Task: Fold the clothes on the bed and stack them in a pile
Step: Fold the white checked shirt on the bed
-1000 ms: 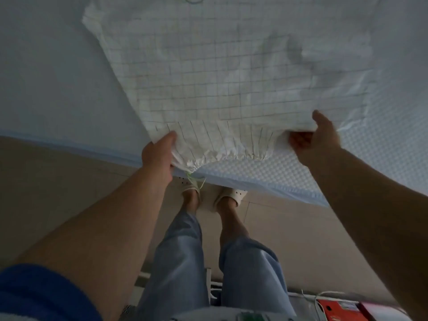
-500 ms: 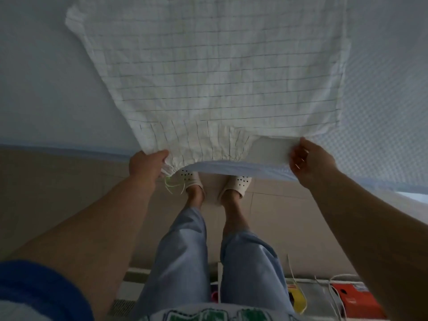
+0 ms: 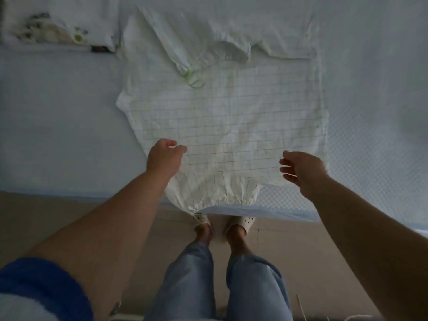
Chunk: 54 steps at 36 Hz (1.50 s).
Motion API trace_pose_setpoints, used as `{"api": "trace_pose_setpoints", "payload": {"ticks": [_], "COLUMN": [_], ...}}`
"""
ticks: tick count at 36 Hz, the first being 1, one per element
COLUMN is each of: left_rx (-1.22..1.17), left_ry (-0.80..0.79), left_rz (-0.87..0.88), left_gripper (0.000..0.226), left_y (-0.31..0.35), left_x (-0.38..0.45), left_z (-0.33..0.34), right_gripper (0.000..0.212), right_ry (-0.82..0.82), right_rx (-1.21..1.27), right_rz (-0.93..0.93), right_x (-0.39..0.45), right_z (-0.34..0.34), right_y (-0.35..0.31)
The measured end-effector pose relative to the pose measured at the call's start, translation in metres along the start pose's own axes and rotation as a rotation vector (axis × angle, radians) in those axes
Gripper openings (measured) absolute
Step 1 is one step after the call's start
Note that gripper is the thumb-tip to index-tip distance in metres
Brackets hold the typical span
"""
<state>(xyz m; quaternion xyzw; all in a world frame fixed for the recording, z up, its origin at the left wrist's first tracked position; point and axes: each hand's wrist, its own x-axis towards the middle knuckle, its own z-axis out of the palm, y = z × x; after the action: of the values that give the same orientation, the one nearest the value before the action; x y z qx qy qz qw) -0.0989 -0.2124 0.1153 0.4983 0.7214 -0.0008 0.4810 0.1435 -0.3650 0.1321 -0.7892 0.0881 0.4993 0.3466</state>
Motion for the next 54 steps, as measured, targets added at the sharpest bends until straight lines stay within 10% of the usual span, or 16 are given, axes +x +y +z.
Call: {"api": "trace_pose_setpoints", "payload": {"ticks": [6,11,15,30,36,48,54], "left_rx": [-0.146,-0.273,-0.303,-0.667,-0.888,-1.05,-0.604], "left_ry": [-0.073,-0.019,-0.002,-0.024,-0.244,-0.285,0.026], "left_rz": [0.04,-0.042,-0.112,-0.243,-0.398,-0.435,-0.422], "left_gripper": [0.022,0.072,0.035,0.045,0.043,0.039,0.04], "left_y": [0.072,0.118,0.143,0.174,0.144,0.134,0.108], "left_x": [0.054,0.106,0.154,0.233,0.2,0.191,0.186], "left_z": [-0.005,-0.004,0.002,-0.016,-0.019,-0.018,-0.006], "right_gripper": [0.008,0.011,0.017,0.02,0.067,0.03,0.021], "right_ry": [-0.122,-0.126,-0.07,0.067,-0.107,0.012,0.217], "right_rx": [-0.008,-0.003,0.067,0.461,0.507,0.781,0.668], "right_rz": [-0.009,-0.031,-0.047,0.18,0.355,-0.023,0.144], "right_x": [0.033,0.084,0.127,0.198,0.18,0.147,0.135], "right_z": [0.029,0.052,0.069,0.102,0.111,0.124,0.104], "right_y": [-0.058,-0.118,-0.165,-0.237,-0.228,-0.222,-0.182]}}
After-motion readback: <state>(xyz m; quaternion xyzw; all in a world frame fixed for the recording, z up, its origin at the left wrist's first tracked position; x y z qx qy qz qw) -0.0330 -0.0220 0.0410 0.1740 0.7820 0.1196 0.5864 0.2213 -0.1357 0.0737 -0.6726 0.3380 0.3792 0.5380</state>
